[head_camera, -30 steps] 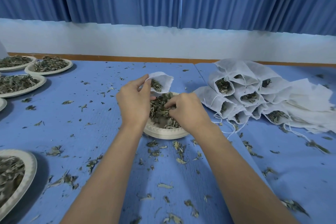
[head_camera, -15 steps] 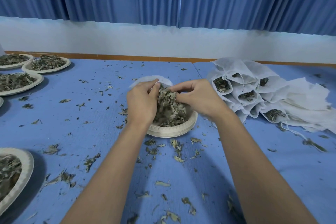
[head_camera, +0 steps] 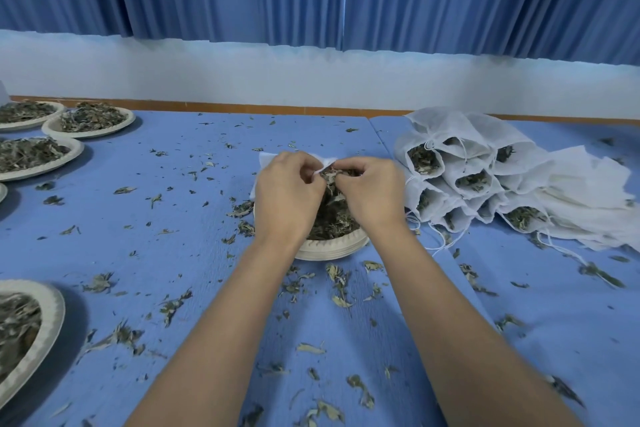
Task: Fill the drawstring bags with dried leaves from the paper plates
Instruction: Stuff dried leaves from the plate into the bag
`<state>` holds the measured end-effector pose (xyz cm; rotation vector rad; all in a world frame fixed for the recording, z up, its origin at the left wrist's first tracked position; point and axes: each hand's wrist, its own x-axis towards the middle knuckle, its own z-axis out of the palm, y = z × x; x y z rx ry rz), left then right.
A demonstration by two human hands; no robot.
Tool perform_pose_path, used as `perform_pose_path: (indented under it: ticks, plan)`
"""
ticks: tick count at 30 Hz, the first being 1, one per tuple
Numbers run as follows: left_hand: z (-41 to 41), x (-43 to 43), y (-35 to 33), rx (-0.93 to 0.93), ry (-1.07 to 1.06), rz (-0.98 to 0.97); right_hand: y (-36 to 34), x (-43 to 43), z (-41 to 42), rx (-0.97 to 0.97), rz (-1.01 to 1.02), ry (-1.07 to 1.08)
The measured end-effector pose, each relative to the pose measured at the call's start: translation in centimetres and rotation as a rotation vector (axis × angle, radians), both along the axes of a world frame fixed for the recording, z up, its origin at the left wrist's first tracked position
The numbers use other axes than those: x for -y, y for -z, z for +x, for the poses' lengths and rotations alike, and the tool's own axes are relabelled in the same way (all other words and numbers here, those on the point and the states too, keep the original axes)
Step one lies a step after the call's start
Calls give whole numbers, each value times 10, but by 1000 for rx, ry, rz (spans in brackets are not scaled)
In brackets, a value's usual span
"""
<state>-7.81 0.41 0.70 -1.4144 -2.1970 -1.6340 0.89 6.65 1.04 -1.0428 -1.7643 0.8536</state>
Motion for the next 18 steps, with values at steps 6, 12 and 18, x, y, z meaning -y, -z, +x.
perform_pose_path:
  ticks: [6, 12, 18]
  plan:
    - [0, -2, -1, 159, 50, -22, -1, -1, 1, -39, -67, -8]
    - [1, -3, 0, 403, 129, -39, -3, 2, 1, -40, -37, 7]
    - [-2, -2, -3, 570, 195, -25, -3, 5, 0, 29, 20, 18]
